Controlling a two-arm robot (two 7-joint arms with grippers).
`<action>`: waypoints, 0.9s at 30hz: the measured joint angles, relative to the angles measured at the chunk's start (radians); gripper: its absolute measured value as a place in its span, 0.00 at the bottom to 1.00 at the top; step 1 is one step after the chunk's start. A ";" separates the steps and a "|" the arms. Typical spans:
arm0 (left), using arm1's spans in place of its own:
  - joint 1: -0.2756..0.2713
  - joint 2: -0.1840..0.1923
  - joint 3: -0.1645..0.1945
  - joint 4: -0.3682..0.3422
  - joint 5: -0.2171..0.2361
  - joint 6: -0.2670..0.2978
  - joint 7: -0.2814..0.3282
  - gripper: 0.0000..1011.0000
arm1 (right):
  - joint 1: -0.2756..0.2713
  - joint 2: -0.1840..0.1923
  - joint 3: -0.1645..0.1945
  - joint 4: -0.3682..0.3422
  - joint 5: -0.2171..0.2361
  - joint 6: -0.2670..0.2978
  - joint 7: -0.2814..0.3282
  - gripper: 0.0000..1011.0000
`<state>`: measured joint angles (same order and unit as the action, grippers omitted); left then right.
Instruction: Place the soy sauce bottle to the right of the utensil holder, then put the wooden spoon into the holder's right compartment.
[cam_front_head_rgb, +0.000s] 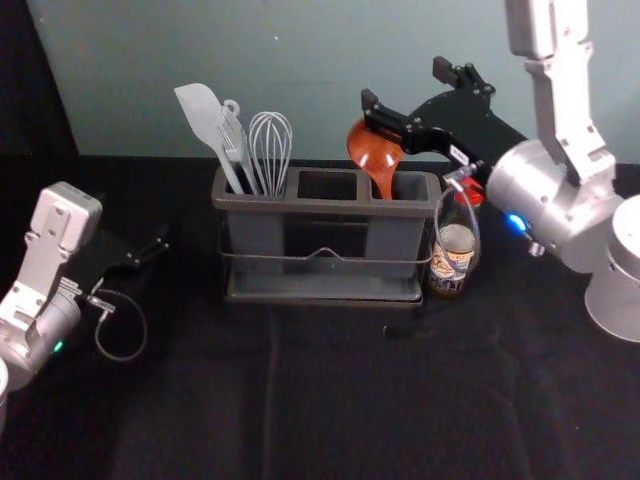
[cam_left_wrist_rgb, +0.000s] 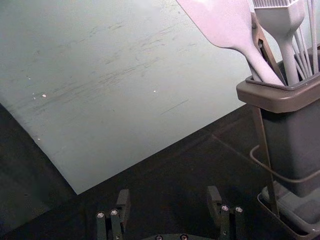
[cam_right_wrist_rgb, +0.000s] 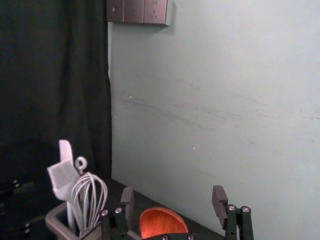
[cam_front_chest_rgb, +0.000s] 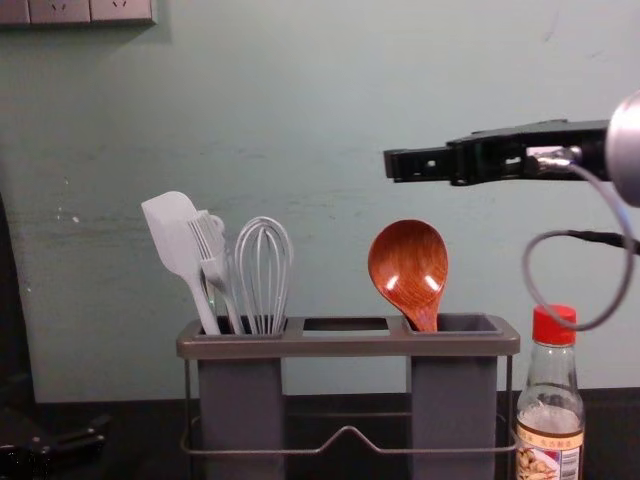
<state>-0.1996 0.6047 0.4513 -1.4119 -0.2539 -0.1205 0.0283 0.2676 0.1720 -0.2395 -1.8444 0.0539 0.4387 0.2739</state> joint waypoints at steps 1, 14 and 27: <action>0.000 0.000 0.000 0.000 0.000 0.000 0.000 0.99 | -0.011 0.010 0.006 -0.013 0.009 -0.001 0.005 0.99; 0.000 0.000 0.000 0.000 0.000 0.000 0.000 0.99 | -0.141 0.117 0.073 -0.144 0.075 -0.033 0.042 0.99; 0.000 0.000 0.000 0.000 0.000 0.000 0.000 0.99 | -0.313 0.220 0.136 -0.197 0.135 -0.131 0.079 0.99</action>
<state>-0.1996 0.6047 0.4514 -1.4120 -0.2539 -0.1206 0.0283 -0.0457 0.3920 -0.1033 -2.0419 0.1885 0.3078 0.3527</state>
